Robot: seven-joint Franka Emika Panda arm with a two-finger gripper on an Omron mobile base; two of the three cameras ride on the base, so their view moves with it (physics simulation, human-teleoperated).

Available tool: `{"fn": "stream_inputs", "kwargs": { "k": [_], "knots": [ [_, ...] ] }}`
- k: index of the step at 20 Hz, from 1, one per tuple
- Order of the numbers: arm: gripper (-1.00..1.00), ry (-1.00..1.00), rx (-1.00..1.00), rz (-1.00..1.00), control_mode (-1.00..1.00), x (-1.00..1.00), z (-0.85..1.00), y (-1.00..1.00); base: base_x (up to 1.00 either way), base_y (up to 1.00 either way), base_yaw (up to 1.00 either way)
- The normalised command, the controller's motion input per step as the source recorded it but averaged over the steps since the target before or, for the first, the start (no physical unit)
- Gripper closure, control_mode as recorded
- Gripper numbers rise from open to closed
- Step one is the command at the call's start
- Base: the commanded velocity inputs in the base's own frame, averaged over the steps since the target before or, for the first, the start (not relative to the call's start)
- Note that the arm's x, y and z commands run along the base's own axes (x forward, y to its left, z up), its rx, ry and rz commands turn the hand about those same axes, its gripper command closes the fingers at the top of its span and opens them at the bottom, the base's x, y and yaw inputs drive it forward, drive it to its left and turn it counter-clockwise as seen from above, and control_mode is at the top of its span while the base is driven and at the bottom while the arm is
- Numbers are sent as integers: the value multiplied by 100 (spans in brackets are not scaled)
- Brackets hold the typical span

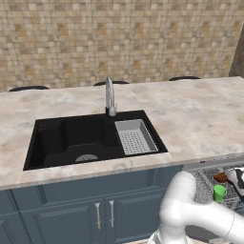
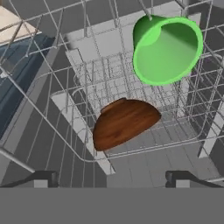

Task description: Pick up the cup and bowl from the counter, place them in the dishwasher, and close the dishwasher door.

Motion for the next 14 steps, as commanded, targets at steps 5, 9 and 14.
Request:
{"fn": "stream_inputs", "kwargs": {
  "k": [5, 9, 14],
  "knots": [
    [-100, -2, -16, 11, -100, -83, 27, 3, 0, 0, 0],
    [-100, 11, -14, 0, -100, -20, 66, 13, 0, 0, 0],
    [-100, 23, -8, 0, -100, -1, 42, 2, 0, 0, 0]
  ]
}}
